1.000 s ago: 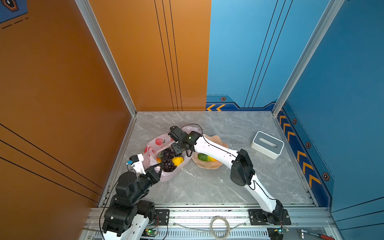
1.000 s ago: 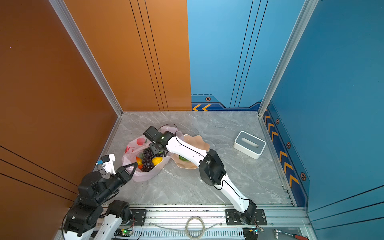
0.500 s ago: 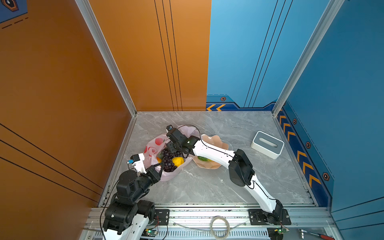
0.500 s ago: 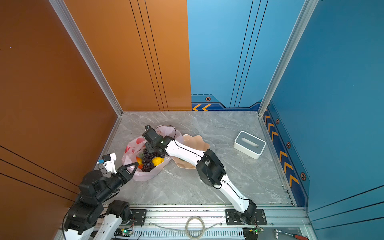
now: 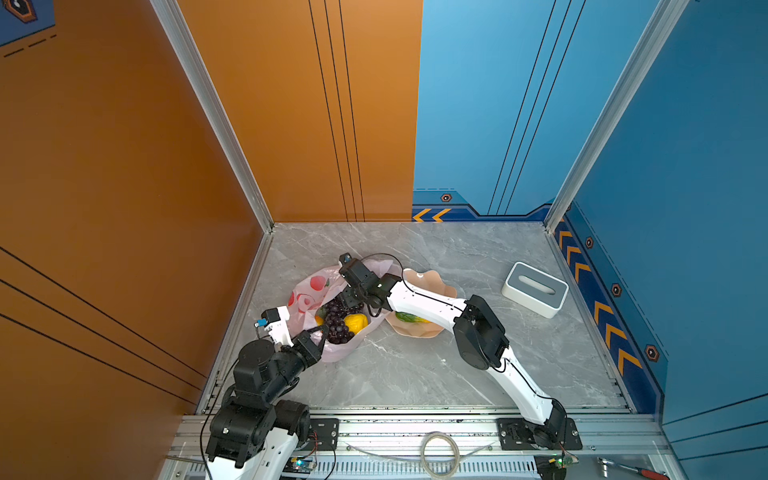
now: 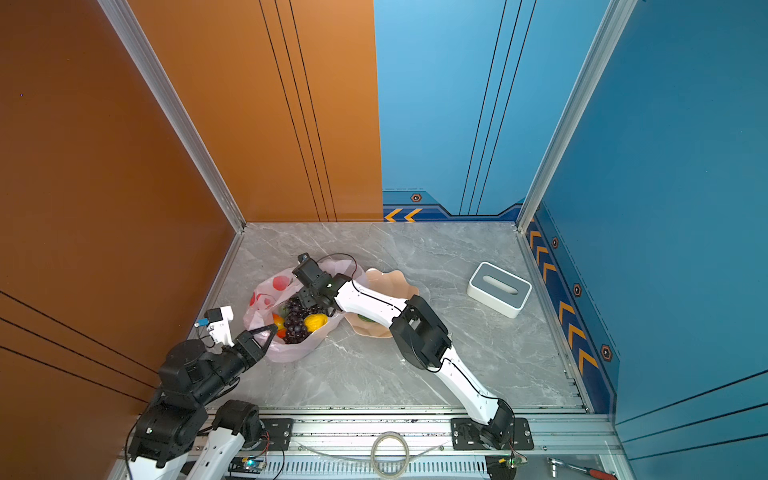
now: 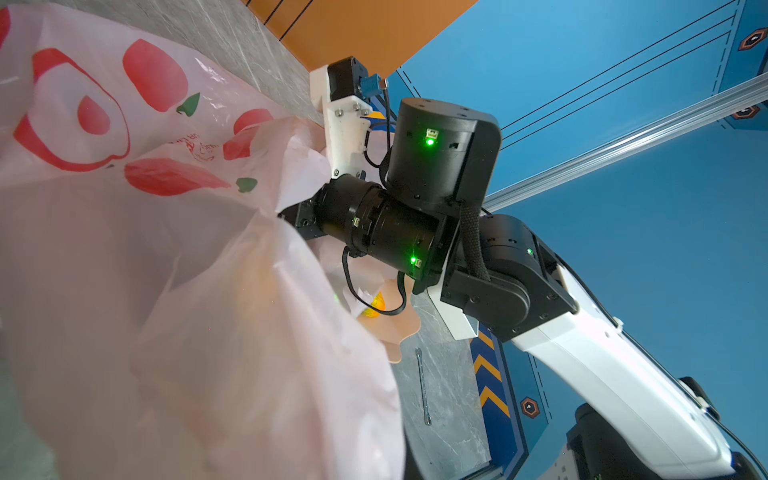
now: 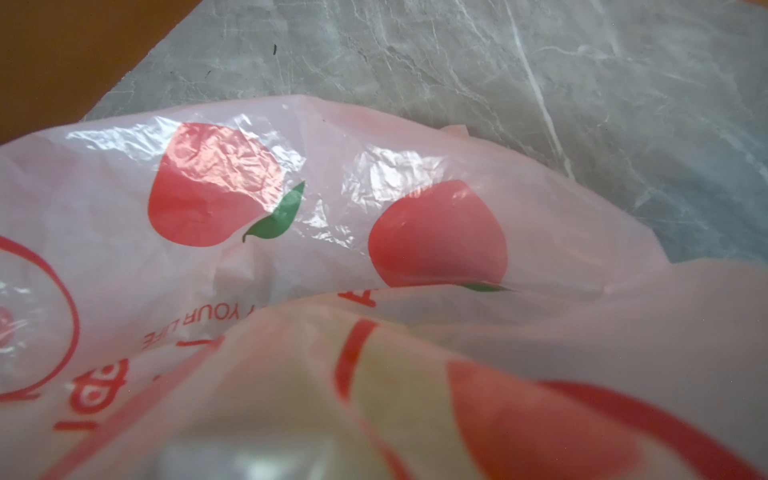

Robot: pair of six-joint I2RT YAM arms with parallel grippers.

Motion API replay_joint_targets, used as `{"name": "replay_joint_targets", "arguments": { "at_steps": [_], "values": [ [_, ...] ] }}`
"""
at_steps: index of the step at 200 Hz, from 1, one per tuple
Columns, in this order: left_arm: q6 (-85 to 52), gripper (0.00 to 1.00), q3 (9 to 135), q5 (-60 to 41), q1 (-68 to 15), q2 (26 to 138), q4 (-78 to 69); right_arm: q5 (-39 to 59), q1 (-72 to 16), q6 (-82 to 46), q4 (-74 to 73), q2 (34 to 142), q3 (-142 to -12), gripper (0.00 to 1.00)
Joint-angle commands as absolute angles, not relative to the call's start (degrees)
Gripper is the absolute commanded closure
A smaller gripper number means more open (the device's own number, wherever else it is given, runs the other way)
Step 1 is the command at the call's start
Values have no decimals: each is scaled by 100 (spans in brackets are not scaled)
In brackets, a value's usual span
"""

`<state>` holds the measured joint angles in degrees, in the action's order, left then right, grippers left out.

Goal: Place the fruits into the plastic bag
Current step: 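Withdraw the right gripper from the bag back over the bowl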

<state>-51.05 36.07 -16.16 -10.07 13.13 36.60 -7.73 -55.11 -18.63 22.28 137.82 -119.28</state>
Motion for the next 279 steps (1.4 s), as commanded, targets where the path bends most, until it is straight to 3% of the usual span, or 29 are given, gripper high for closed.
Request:
{"name": "replay_joint_targets", "arguments": {
  "at_steps": [1,27,52,109,193,224,279],
  "values": [
    [-5089,100,3652,-1708,-957,1308,3503,-723,-5517,-1924,2188,13780,-11771,23],
    [-5089,100,3643,-1689,-958,1332,3483,-695,-5516,-1891,2202,13548,-11665,9],
    [-5076,100,3661,-1669,-956,1336,3467,-618,-5552,-1839,2323,13186,-11646,2],
    [-5236,100,3463,-1701,-957,1173,3238,-517,-5866,-1792,2770,11917,-11195,1],
    [-5265,100,3634,-1938,-958,1135,3271,-1068,-6263,-2121,3816,9246,-9834,0],
    [-5245,100,3809,-1924,-956,1224,3469,-1275,-6123,-2191,4491,8393,-9229,0],
    [-5437,100,3663,-2102,-957,1568,3516,-701,-5413,-2114,4870,7550,-8221,0]
  ]
}}
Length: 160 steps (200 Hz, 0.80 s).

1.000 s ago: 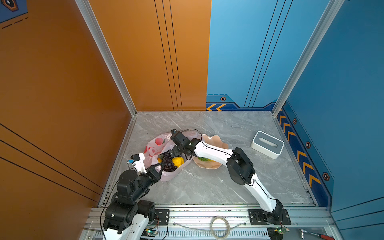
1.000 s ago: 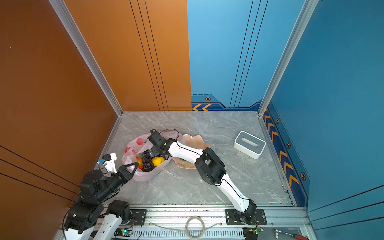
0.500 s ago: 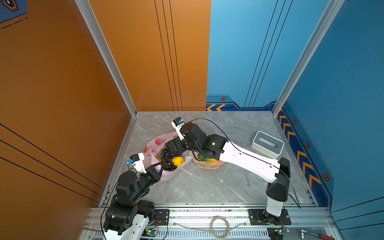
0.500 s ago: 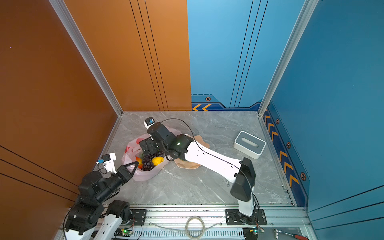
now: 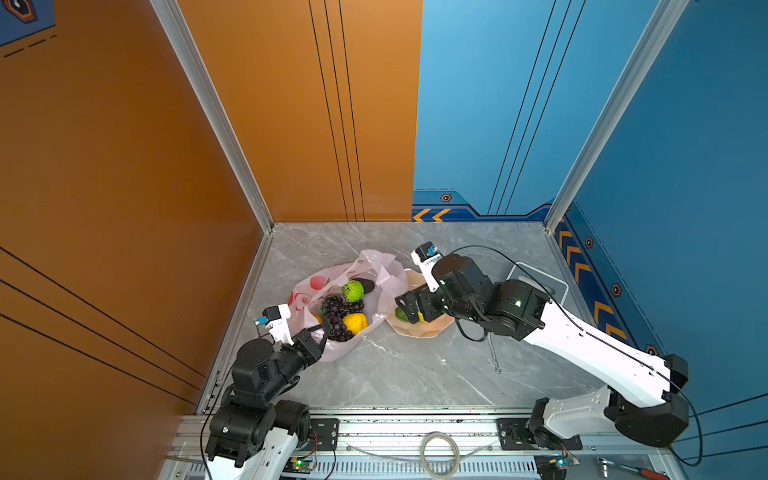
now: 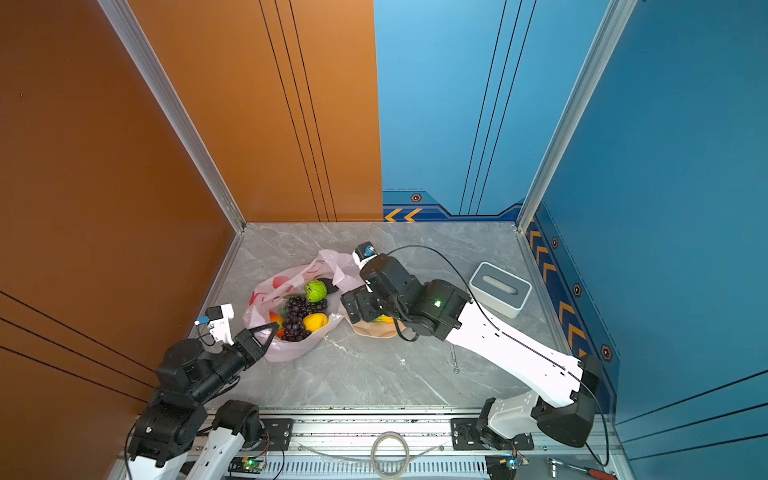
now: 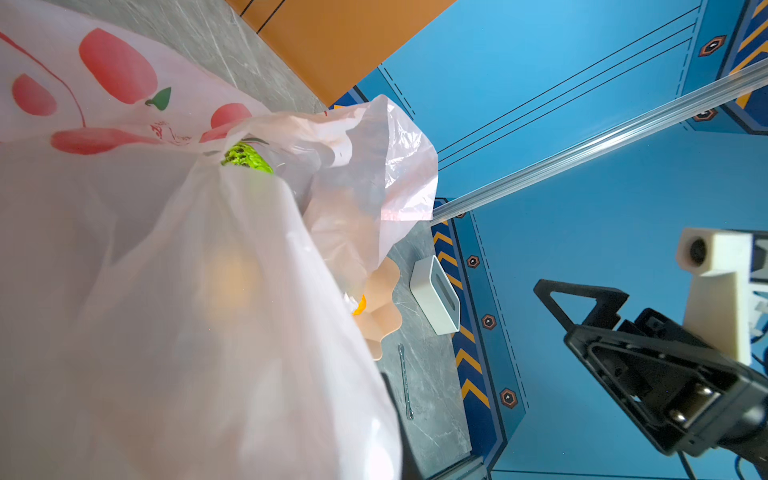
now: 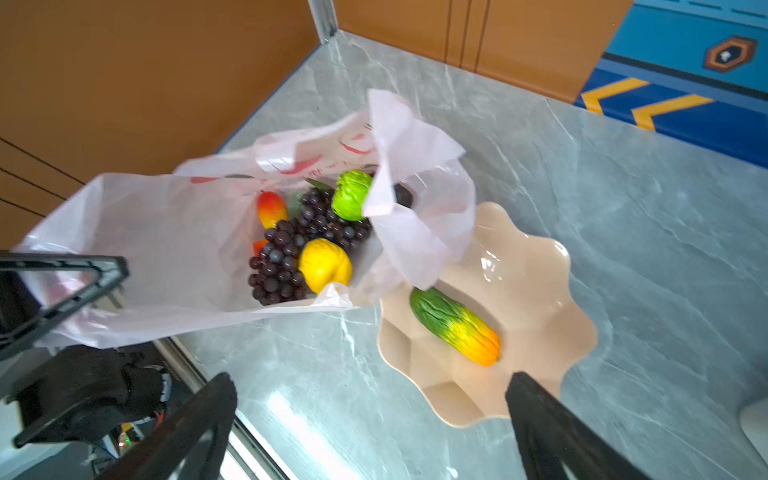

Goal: Place the fruits into the plastic bag
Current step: 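Withdraw the right gripper from the bag back over the bowl, then lower the right gripper onto the bitter melon and close on it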

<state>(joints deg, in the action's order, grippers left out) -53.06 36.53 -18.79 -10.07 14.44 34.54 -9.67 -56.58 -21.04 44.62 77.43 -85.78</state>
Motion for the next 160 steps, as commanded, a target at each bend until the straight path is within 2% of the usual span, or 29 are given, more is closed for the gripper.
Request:
{"name": "replay_joint_targets", "arguments": {
  "at_steps": [1,33,73,106,160],
  "values": [
    [-5443,100,3655,-2101,-957,1579,3511,-680,-5405,-2112,4874,7541,-8202,0],
    [-5562,100,3486,-2167,-951,1670,3530,-288,-4910,-1887,5077,7653,-8120,0],
    [-5503,100,3422,-1908,-958,1637,3857,-208,-4439,-1564,5406,8501,-8399,0],
    [-5483,100,3483,-1676,-956,1676,3858,-474,-4429,-1209,5486,9287,-8673,0],
    [-5292,100,3826,-1804,-957,1874,3885,-174,-4430,-799,5372,10232,-9033,0]
  ]
}}
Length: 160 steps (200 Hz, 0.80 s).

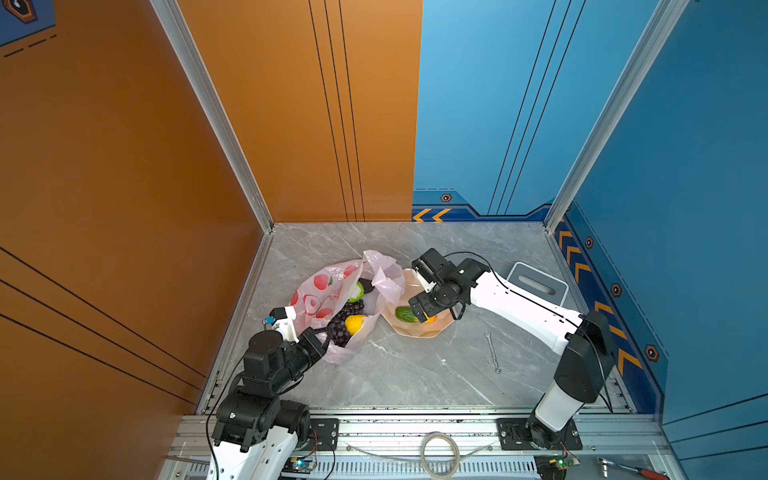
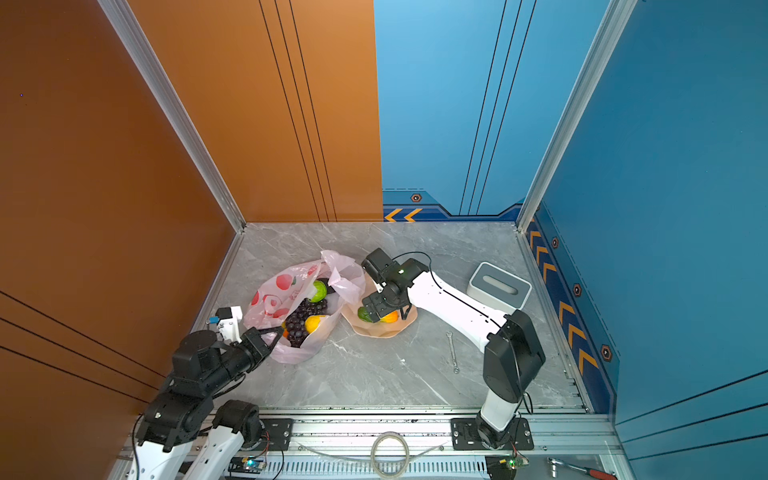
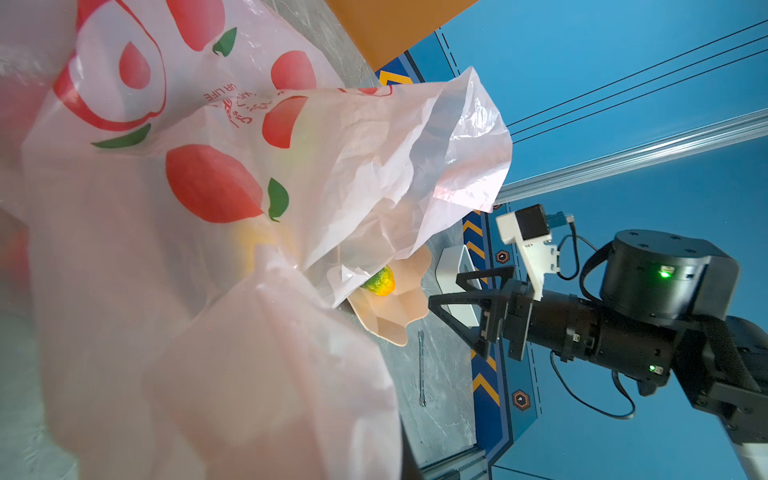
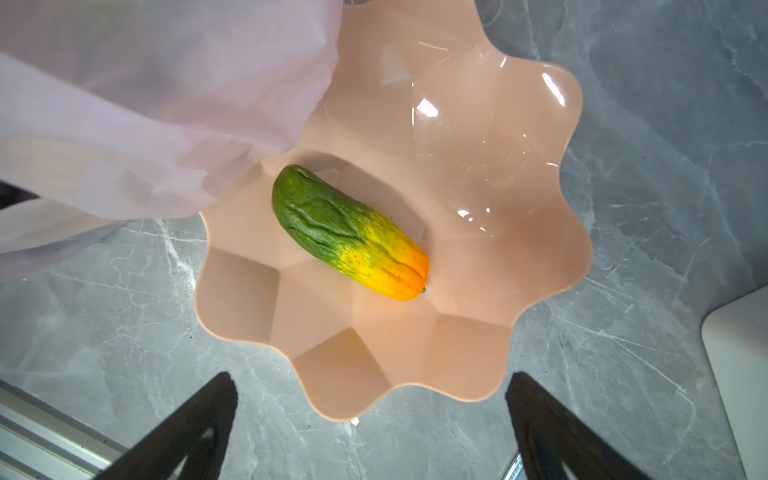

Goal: Place the fruits into the plastic bag
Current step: 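Lower the right gripper onto the bitter melon and close on it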

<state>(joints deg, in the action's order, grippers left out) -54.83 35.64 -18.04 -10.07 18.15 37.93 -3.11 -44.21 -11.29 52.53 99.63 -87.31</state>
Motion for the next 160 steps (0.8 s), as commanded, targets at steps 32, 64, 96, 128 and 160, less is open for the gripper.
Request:
{"name": "replay_joint_targets", "arguments": {
  "at_steps": [32,64,96,128,160],
  "values": [
    [-5182,100,3963,-1914,-946,1876,3937,-10,-4423,-585,5335,10749,-9282,0],
    [-5221,100,3981,-1835,-944,1784,3854,-48,-4369,-419,5346,11110,-9443,0],
    [-5195,100,4124,-1800,-946,1844,3780,-47,-4256,-332,5346,11325,-9466,2],
    [-5160,100,4270,-1805,-949,1914,3735,-90,-4128,-277,5344,11526,-9464,2],
    [-5098,100,4307,-1787,-949,1974,3735,-24,-4060,-198,5344,11717,-9492,3]
  ]
}}
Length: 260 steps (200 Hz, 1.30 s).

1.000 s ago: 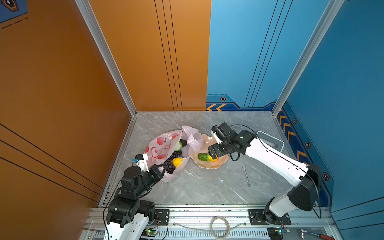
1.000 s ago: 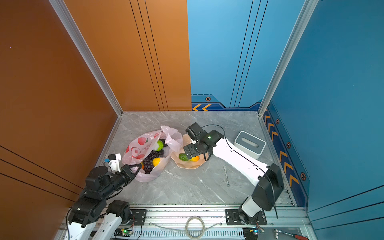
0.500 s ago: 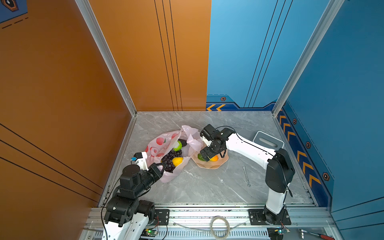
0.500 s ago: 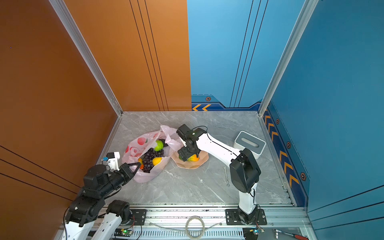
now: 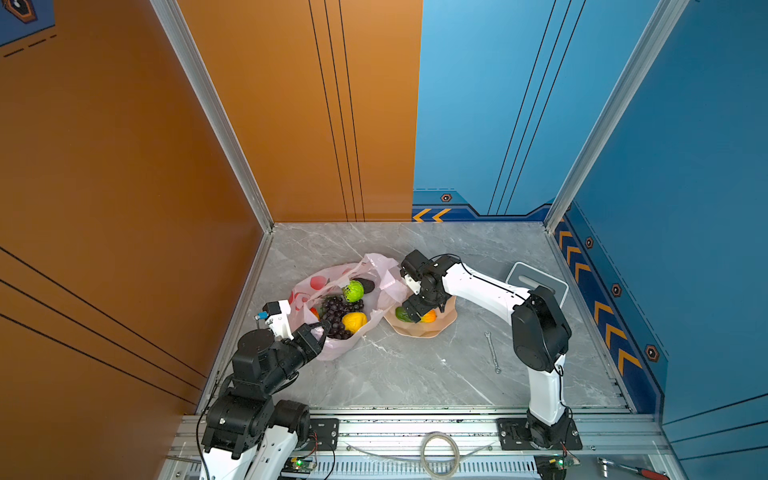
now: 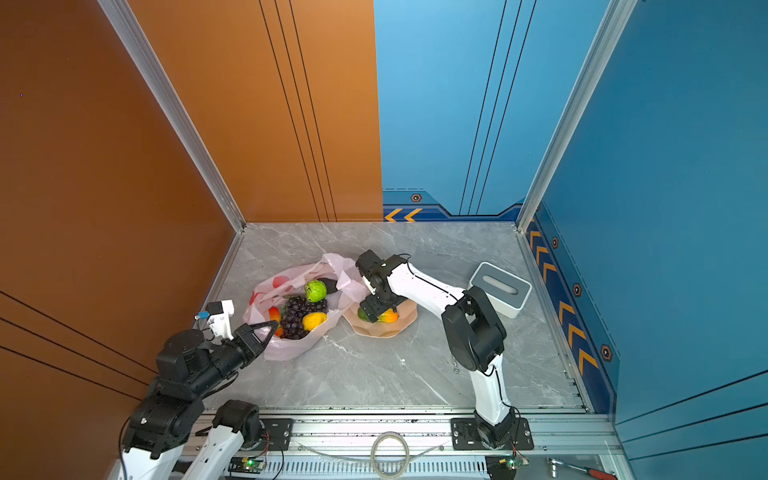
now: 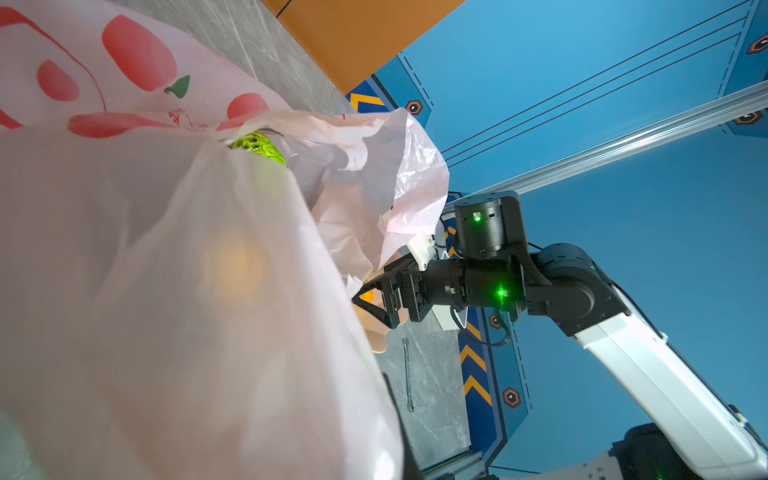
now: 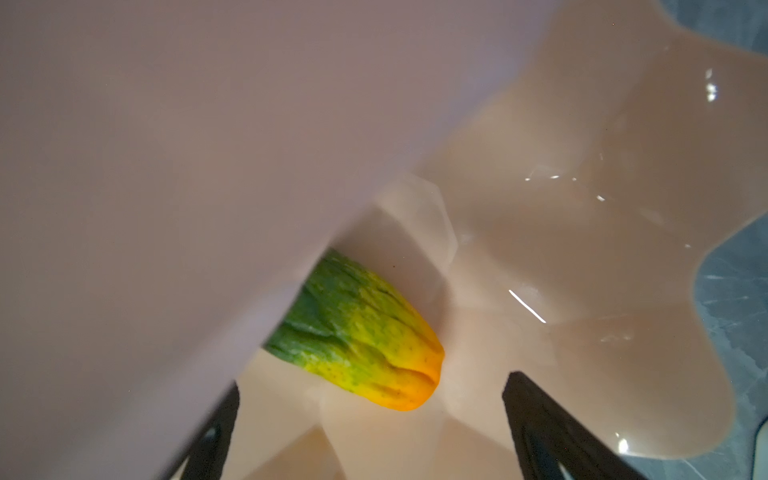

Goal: Place the fruits into the plastic bag
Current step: 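Lower the right gripper onto the bitter melon and close on it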

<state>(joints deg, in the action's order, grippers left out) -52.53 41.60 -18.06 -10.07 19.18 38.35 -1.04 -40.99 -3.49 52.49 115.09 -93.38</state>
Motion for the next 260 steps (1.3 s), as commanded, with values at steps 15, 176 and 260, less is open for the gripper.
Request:
{"name": "replay_joint_targets", "arguments": {
  "at_steps": [15,176,260],
  "values": [
    [-5132,100,4295,-1778,-946,1979,3680,4,-4061,-167,5352,11801,-9554,3],
    [-5203,100,4140,-1815,-938,2055,3515,295,-3753,-530,5058,12334,-9786,20],
    [-5281,100,4133,-1819,-940,2015,3516,410,-3738,-589,5013,12377,-9718,25]
  ]
}}
